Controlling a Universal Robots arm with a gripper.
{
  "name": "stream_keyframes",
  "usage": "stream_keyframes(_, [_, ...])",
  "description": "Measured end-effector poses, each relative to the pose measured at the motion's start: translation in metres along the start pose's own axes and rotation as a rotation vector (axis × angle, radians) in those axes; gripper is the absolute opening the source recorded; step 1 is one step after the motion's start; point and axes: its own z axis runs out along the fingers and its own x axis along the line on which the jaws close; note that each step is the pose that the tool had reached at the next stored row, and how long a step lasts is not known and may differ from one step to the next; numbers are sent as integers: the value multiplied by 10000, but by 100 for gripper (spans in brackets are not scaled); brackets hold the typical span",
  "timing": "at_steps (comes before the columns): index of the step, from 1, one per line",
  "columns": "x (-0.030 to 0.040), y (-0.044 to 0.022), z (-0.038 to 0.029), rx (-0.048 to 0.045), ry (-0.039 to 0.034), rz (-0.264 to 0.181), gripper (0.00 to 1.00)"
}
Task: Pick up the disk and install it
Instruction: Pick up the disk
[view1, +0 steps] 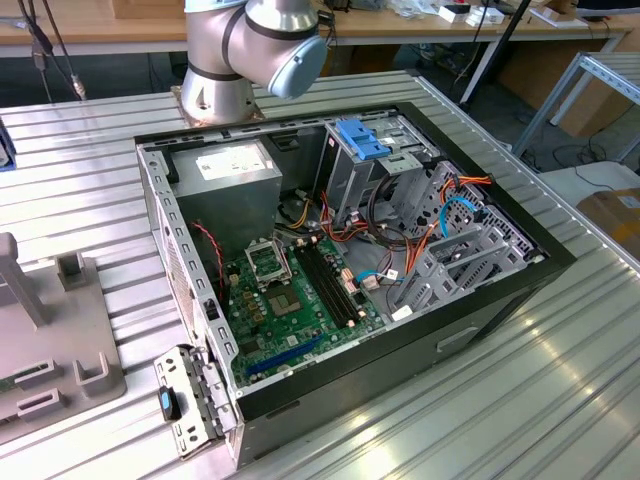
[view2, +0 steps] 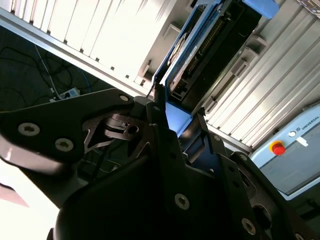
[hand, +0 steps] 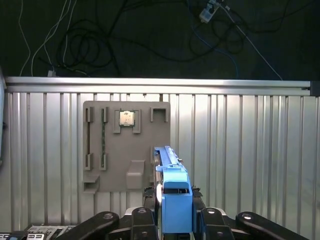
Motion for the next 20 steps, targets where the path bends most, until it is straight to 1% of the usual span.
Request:
stream_keyframes(3, [0, -42, 0, -1, 0, 0, 36])
stream_keyframes(6, [0, -116, 1, 0, 0, 0, 36])
stream_keyframes(8, [0, -152, 1, -1, 0, 0, 36])
stream_keyframes(10, [-1, -217, 2, -1, 1, 0, 36])
stream_keyframes(11, [-3, -267, 3, 0, 0, 0, 36])
stream_keyframes(15, [-3, -360, 4, -2, 1, 1, 36])
stream_keyframes(17, [-3, -463, 6, -1, 0, 0, 36])
stream_keyframes(19, [-4, -512, 6, -1, 0, 1, 36])
stream_keyframes(20, [-4, -549, 6, -2, 1, -1, 36])
